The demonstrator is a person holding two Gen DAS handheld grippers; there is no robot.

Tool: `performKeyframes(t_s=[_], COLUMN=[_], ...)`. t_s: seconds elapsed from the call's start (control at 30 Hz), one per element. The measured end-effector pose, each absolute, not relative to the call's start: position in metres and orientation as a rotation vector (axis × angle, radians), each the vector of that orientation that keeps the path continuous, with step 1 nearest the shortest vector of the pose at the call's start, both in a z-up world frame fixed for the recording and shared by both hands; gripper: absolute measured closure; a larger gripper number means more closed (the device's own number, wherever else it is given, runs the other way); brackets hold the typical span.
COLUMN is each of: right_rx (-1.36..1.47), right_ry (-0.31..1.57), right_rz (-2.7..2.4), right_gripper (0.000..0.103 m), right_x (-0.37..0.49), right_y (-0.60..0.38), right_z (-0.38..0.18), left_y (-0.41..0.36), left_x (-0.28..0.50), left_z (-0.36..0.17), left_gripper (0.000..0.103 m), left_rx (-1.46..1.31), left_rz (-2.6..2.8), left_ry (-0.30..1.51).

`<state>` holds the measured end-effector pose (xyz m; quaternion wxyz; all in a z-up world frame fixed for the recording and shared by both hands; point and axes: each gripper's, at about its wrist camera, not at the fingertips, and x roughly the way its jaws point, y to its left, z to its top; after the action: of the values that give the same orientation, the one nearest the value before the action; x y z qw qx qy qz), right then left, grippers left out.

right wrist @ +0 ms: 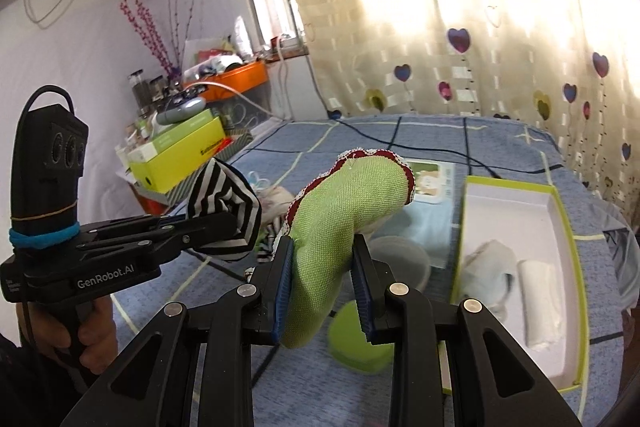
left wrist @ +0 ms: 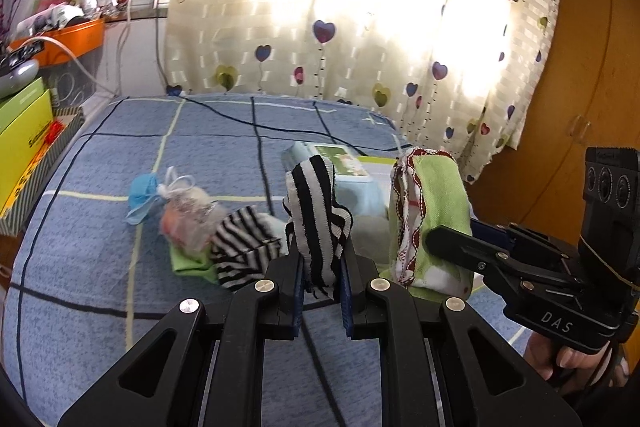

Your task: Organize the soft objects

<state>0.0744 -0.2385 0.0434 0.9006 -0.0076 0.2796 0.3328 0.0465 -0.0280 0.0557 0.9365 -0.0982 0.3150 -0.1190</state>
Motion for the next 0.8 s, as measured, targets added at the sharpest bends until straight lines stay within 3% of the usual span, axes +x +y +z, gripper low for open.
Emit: performKeyframes(t_s=[0.8], right_rx=[0.101], right_ry=[0.587], right_rz=[0.410], right_gripper=[0.077], right_x=[0.085], right_y=[-0.374], right_z=[0.026], left_y=[-0.127], left_x=[0.074], left_z=[0.060], left_gripper=[0.088], left_rx=[-0.115], left_rz=[-0.426], left_ry=[0.673])
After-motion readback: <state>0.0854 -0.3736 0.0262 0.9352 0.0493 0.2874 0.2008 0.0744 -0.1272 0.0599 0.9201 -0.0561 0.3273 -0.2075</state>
